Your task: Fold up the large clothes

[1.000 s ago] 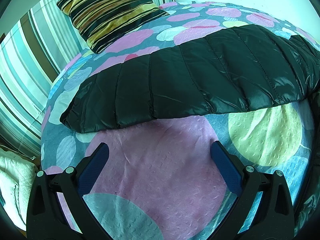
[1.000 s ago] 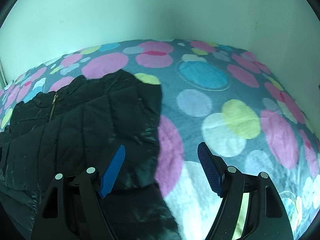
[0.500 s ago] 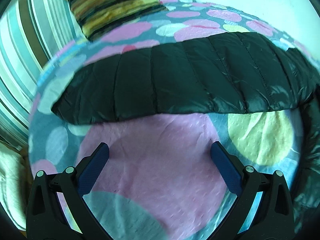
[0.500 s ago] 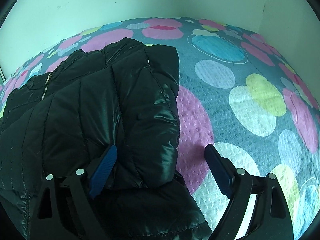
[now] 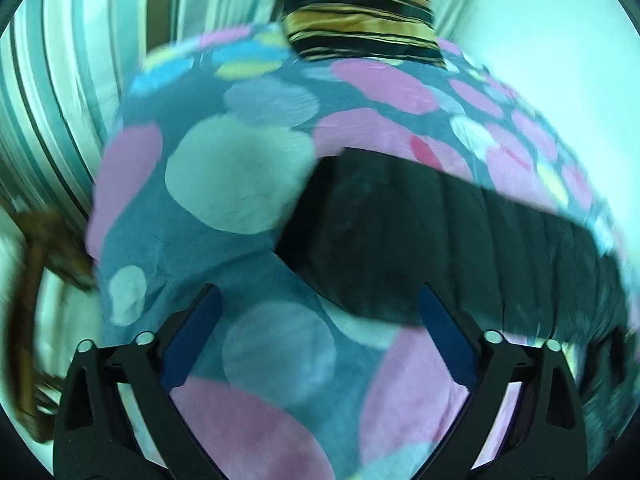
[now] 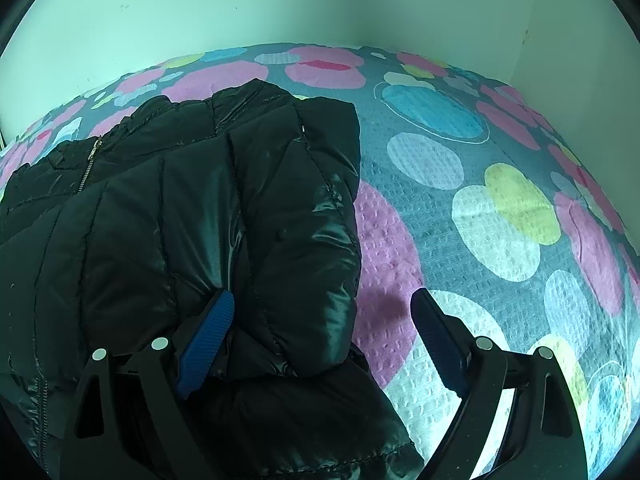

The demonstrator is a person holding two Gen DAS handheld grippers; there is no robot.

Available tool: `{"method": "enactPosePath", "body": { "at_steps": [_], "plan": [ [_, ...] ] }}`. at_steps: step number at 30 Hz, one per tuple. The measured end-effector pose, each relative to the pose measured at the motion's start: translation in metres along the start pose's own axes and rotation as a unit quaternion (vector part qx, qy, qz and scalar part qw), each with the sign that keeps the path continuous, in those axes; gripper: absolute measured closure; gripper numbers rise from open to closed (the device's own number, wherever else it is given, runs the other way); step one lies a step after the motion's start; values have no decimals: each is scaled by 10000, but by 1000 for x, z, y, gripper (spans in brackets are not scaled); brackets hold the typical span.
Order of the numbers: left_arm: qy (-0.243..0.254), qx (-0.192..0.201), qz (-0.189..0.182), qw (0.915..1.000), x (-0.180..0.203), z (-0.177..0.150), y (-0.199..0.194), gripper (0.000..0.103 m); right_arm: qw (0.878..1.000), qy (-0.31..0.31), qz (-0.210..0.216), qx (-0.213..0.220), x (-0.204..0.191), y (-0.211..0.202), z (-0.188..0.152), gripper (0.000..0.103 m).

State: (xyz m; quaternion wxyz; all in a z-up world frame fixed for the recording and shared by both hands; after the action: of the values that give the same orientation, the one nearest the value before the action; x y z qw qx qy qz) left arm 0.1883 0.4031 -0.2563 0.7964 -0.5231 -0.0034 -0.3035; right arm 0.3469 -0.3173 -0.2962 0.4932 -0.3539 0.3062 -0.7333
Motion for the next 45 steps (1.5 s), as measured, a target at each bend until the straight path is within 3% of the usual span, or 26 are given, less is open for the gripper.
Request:
{"method": "enactPosePath", "body": {
  "at_steps": [3,6,8,13,16,18,20,25,30,34,38,41,45],
  "plan": [
    [-259,-219,-540,9980,3,8,9,8,10000,-4,-12,6,0,0,0,15],
    [-101,-354,-867,9956,17,12,17,7,10000,-14,-40,17,0,0,0,14],
    [-44,-418,-963,9945,21,16,22,3,10000,-17,-53,26,-1,-1,0,14],
    [53,-385,-921,9950,27,23,28,3,10000,-11,-67,38,-1,-2,0,14],
    [55,-298,-783,9965,23,28,27,27,10000,-12,-80,41,-2,-2,0,14],
    [71,-345,-959,9948,27,27,28,49,10000,-12,-79,42,-2,-2,0,14],
    [19,-343,-909,9953,28,26,29,54,10000,-13,-77,44,-1,-2,0,13],
    [205,-144,-730,9970,35,31,24,86,10000,-13,-72,45,-1,-1,-1,13],
    [530,88,-857,9949,62,33,-4,91,10000,-12,-73,47,-2,-1,-1,13],
    [951,260,-988,9902,105,24,-31,91,10000,28,-44,58,-1,-2,-1,13],
    [1686,593,-1084,9779,168,-2,-61,92,9999,102,37,64,0,-2,-1,13],
    [2125,622,-1278,9668,215,-29,-78,92,9999,128,73,70,1,-1,-1,13],
    [2751,576,-1718,9442,290,-85,-104,92,9998,153,111,77,2,0,-1,13]
  ]
}}
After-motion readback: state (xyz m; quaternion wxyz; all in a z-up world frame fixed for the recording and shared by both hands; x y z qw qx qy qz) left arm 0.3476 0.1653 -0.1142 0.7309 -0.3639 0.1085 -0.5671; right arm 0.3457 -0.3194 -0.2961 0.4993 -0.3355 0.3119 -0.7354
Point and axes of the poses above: each gripper's, at about its wrist camera, not at the fingertips, and y roughly the way its jaws point, x to its right, z to its top, the point moved 10 cm from there along y, roughly the way its jaws point, and after that the axes turned 13 degrees about -y, right-handed, at the moved point
